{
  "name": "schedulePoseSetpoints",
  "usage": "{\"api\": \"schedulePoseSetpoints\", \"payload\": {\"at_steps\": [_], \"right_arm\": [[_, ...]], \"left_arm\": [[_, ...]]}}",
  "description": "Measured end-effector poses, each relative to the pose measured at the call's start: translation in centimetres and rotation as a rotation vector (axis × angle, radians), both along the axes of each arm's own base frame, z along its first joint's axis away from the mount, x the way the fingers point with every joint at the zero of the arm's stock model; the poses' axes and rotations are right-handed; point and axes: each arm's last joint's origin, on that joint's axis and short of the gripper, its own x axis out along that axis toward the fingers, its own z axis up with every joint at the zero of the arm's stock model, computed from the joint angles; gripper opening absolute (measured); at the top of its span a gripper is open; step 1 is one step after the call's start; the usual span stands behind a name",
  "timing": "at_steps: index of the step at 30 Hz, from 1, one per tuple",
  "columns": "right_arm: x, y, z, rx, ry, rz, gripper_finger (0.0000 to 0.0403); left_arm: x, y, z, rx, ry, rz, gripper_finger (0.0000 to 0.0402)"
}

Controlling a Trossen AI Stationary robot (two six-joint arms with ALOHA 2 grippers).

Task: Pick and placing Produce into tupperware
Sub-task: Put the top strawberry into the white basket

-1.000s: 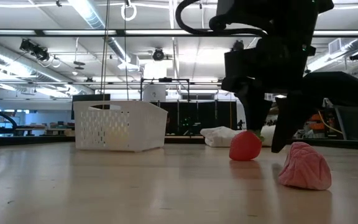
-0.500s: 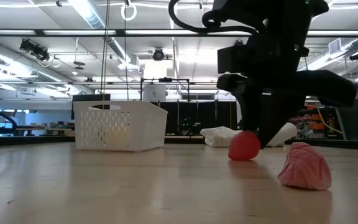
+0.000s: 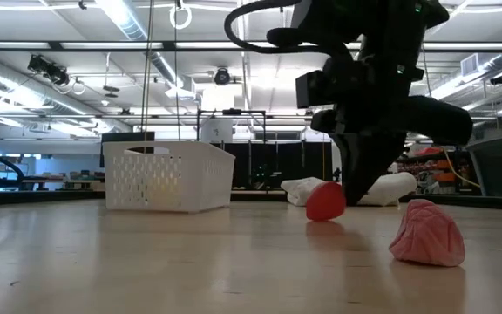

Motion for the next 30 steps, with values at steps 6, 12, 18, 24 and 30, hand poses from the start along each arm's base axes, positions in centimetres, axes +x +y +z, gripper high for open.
{"api": "schedulePoseSetpoints", "payload": {"at_steps": [6, 12, 18, 24, 30], "right_arm": [[2.0, 0.0, 4.7, -0.069, -0.188, -0.115, 0.0003], [4.9, -1.5, 12.1, -0.120, -0.465, -0.156, 0.0002], [7.0, -5.3, 16.2, -0.089, -0.623, -0.164, 0.0001], [8.9, -9.5, 14.9, -0.050, -0.633, -0.169, 0.0000], [9.9, -11.6, 11.9, -0.142, -0.507, -0.087, 0.0000]], "left_arm": [[0.2, 1.3, 0.3, 0.016, 0.028, 0.032, 0.0241], [0.4, 2.0, 0.5, 0.020, 0.043, 0.047, 0.0219], [-0.9, 1.3, 0.9, -0.059, 0.133, -0.002, 0.0199], [-2.3, 1.4, 2.5, -0.101, 0.120, 0.034, 0.0179], [-2.4, 2.6, 3.5, -0.036, 0.024, 0.093, 0.0163]]}}
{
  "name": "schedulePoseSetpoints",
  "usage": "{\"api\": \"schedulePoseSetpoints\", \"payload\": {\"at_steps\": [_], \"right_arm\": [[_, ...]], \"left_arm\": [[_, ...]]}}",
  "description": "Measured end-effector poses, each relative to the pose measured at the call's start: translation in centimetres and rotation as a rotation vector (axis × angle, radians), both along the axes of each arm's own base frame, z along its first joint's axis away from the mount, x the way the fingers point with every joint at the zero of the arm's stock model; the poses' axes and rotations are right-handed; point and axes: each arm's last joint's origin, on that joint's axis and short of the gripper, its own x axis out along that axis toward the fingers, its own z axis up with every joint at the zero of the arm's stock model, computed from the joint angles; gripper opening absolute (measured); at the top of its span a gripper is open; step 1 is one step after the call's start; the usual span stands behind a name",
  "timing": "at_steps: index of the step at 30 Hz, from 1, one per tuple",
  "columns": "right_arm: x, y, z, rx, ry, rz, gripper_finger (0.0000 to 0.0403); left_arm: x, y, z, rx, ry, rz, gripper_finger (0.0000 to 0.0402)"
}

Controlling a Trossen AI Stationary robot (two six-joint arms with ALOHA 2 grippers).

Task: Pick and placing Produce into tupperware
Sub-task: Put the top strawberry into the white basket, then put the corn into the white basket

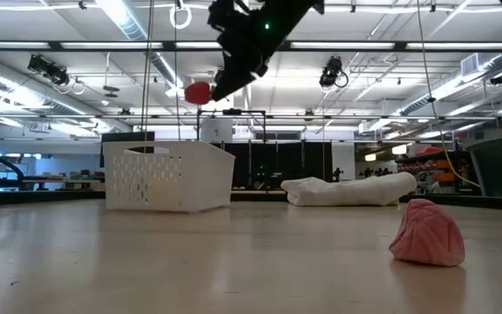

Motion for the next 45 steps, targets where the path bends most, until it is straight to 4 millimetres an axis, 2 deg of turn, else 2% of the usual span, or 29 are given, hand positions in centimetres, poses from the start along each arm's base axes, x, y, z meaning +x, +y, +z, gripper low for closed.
{"api": "schedulePoseSetpoints", "payload": {"at_steps": [8, 14, 21, 28, 37, 42, 45], "right_arm": [[1.7, 0.2, -3.4, -0.223, 0.141, 0.268, 0.0000], [2.5, 0.4, -6.3, -0.370, 0.271, 0.556, 0.0000], [2.9, 0.0, -8.2, -0.386, 0.321, 0.649, 0.0000], [3.1, -0.1, -7.9, -0.368, 0.269, 0.656, 0.0015], [3.1, 0.0, -8.0, -0.312, 0.249, 0.635, 0.0070], [3.1, -0.1, -7.8, -0.245, 0.229, 0.530, 0.0095], [2.3, 0.1, -6.2, -0.232, 0.230, 0.424, 0.0102]], "left_arm": [[0.8, 1.3, 0.1, 0.041, -0.036, 0.053, 0.0149], [1.2, 1.8, 0.1, 0.049, -0.046, 0.130, 0.0141], [1.3, 1.9, 0.1, 0.062, -0.072, 0.225, 0.0138], [1.4, 1.9, 0.1, 0.059, -0.074, 0.244, 0.0133], [1.7, 2.0, 0.1, 0.050, -0.088, 0.242, 0.0127], [1.7, 2.0, 0.1, 0.050, -0.088, 0.239, 0.0130], [1.7, 2.0, 0.1, 0.049, -0.090, 0.236, 0.0127]]}}
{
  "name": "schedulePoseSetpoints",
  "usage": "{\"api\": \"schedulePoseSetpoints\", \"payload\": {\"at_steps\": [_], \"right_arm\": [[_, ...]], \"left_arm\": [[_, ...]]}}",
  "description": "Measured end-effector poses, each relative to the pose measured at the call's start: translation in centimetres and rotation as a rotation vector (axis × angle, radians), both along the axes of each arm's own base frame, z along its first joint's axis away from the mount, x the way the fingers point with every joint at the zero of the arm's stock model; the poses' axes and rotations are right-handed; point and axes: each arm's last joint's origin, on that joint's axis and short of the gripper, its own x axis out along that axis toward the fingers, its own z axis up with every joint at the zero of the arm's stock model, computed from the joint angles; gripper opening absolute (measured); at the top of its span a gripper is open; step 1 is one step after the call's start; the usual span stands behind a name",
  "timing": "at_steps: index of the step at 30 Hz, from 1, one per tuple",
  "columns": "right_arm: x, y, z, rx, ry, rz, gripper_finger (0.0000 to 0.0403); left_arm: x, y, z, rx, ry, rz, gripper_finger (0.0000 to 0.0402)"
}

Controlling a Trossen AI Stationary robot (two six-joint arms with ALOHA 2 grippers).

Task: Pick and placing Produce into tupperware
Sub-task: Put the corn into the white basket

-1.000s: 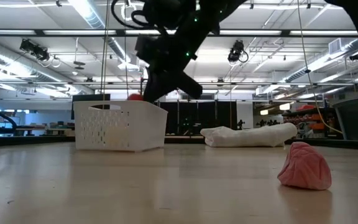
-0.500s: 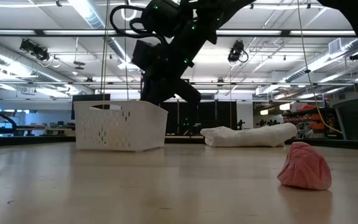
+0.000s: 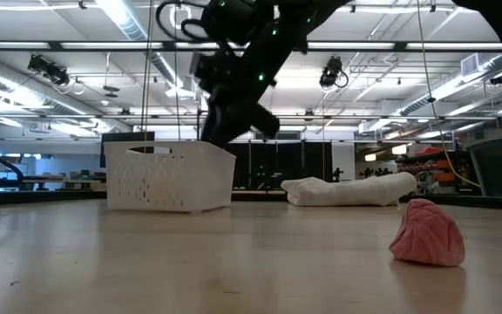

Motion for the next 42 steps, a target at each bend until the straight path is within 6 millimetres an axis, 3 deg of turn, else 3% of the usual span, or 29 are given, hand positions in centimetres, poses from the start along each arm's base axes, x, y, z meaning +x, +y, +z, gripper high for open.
{"api": "schedulePoseSetpoints", "payload": {"at_steps": [5, 12, 16, 20, 25, 30, 37, 42], "right_arm": [[-3.1, 1.2, 5.4, 0.176, -0.055, -0.220, 0.0107], [-10.5, 4.0, 13.3, 0.586, -0.041, -0.447, 0.0107], [-15.0, 6.4, 16.2, 0.685, 0.013, -0.536, 0.0107], [-18.9, 9.2, 17.5, 0.766, 0.092, -0.668, 0.0107], [-21.5, 13.7, 16.2, 0.831, 0.172, -0.782, 0.0107], [-23.0, 17.3, 12.0, 0.824, 0.269, -1.026, 0.0107], [-25.2, 18.7, 4.7, 0.777, 0.360, -1.420, 0.0107], [-25.8, 18.9, 0.4, 0.838, 0.380, -1.508, 0.0107]], "left_arm": [[0.1, 0.0, 0.0, 0.010, -0.001, -0.108, 0.0129], [0.9, -0.4, 0.1, 0.006, -0.074, -0.460, 0.0151], [1.6, -0.8, 0.3, 0.019, -0.154, -0.656, 0.0164], [2.0, -0.8, 0.4, 0.029, -0.189, -0.723, 0.0169], [1.8, -0.8, 0.3, 0.038, -0.174, -0.754, 0.0170], [1.8, -0.7, 0.3, 0.039, -0.169, -0.754, 0.0168], [1.8, -0.7, 0.3, 0.050, -0.169, -0.803, 0.0167], [1.8, -0.8, 0.3, 0.062, -0.170, -0.859, 0.0164]]}}
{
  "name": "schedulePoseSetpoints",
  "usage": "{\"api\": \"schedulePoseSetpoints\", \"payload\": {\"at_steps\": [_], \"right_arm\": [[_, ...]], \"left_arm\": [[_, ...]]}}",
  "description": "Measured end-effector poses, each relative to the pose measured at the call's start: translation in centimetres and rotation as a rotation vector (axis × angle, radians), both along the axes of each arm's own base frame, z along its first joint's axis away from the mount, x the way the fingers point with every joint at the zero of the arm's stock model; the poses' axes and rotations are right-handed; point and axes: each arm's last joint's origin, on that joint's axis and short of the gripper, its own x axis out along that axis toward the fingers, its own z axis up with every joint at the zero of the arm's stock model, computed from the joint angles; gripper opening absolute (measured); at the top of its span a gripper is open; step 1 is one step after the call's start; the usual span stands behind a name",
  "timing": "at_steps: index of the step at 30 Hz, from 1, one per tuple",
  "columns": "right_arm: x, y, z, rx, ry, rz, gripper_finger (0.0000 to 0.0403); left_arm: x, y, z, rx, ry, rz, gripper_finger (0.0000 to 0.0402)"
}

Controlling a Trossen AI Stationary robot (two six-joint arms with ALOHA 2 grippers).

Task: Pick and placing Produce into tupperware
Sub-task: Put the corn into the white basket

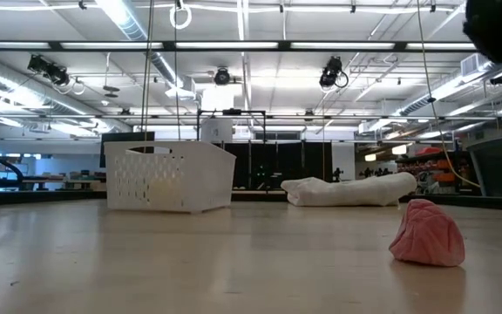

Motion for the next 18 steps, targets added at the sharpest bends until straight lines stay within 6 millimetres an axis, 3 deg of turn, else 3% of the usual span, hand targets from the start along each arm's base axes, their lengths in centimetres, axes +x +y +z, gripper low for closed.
{"api": "schedulePoseSetpoints", "payload": {"at_steps": [6, 18], "right_arm": [[-0.9, -0.7, -3.2, -0.001, 0.022, 0.014, 0.0107], [-1.8, -0.9, -5.4, 0.032, 0.025, 0.073, 0.0107]], "left_arm": [[0.0, 0.0, 0.0, 0.007, -0.002, -0.022, 0.0163], [0.0, 0.0, 0.0, -0.004, -0.002, 0.030, 0.0162]]}}
